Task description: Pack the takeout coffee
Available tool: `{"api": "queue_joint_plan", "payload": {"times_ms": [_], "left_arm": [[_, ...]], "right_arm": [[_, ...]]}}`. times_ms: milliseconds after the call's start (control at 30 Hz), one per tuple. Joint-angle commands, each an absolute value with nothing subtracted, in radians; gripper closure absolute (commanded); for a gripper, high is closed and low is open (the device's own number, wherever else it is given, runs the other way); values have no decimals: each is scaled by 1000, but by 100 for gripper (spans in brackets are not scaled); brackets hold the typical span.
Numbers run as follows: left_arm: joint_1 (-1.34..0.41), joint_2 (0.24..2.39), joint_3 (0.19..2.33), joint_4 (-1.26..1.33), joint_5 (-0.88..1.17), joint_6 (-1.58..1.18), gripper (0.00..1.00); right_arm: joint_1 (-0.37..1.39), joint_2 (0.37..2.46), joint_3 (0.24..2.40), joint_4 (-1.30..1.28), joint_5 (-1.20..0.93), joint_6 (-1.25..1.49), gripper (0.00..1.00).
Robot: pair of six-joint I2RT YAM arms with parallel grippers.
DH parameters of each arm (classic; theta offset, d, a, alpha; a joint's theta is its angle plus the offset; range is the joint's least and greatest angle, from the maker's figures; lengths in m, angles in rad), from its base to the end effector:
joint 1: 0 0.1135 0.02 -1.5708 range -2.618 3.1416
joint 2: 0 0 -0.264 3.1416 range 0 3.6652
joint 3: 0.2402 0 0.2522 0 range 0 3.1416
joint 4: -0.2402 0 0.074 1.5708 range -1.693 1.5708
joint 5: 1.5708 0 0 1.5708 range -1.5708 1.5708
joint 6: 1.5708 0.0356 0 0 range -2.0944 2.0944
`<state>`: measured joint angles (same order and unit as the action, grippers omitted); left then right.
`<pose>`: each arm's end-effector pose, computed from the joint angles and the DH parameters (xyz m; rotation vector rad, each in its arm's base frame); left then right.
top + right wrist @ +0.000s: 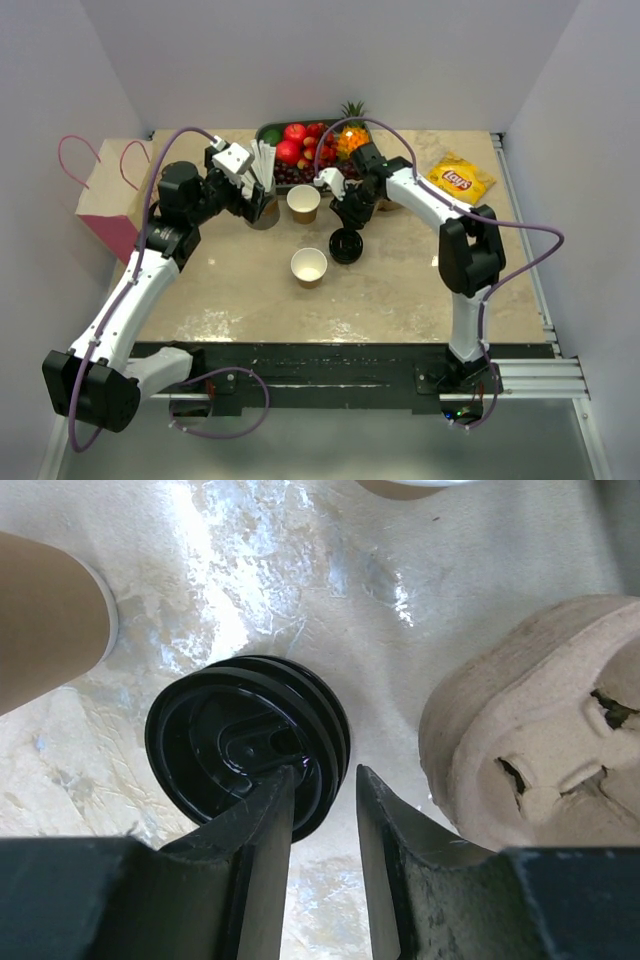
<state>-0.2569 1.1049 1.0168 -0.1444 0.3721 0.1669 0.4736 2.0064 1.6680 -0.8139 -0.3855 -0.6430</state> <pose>0.2433 -0.0773 0.3629 0.6353 1.6893 -0.3992 0.3729 0.2061 0.2304 -1.5007 2.1950 0.4689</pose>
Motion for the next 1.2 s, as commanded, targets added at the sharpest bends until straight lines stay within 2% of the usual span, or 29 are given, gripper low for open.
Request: {"api": "queue_joint_plan", "payload": {"times_ms": [0,600,1167], "left_arm": [[-261,1086,1019,-112,365,153,1],[-261,1086,1014,-107,364,149,1],[-261,1078,1006,-104,359,147,1]], "right_arm": [[488,2017,1701,-828,-403,-667,67],[497,2034,1701,-810,-356,-658,74],[506,2045,1703,-795,-331,-649,73]]}}
